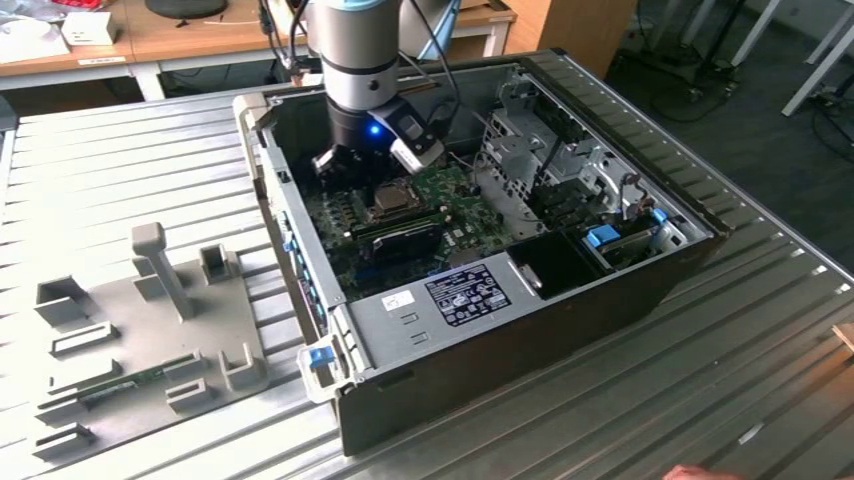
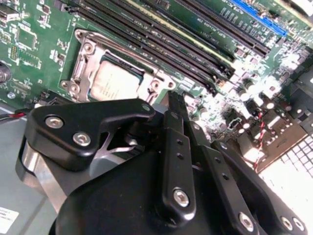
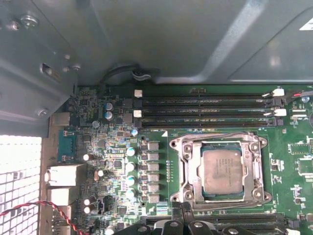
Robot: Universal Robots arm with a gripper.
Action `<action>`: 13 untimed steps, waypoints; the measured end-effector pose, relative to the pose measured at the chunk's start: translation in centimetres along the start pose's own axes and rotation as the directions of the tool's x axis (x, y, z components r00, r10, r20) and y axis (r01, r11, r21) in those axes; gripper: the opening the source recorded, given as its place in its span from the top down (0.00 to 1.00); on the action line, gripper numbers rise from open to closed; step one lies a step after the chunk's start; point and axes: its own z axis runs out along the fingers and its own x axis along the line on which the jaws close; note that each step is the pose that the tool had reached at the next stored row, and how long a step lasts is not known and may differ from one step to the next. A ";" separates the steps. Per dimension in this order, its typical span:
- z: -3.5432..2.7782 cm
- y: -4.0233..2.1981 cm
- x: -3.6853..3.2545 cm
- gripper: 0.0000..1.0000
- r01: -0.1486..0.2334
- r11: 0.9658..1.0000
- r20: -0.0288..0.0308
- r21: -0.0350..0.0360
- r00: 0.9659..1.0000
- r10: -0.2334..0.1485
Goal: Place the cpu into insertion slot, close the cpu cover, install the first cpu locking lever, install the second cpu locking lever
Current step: 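Install the second cpu locking lever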
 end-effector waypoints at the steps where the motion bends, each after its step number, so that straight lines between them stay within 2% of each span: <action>1: 0.01 0.00 -0.07 0.90 0.000 1.000 0.000 0.000 1.000 0.000; 13: 0.02 0.01 -0.26 0.90 0.000 1.000 0.000 0.000 1.000 0.000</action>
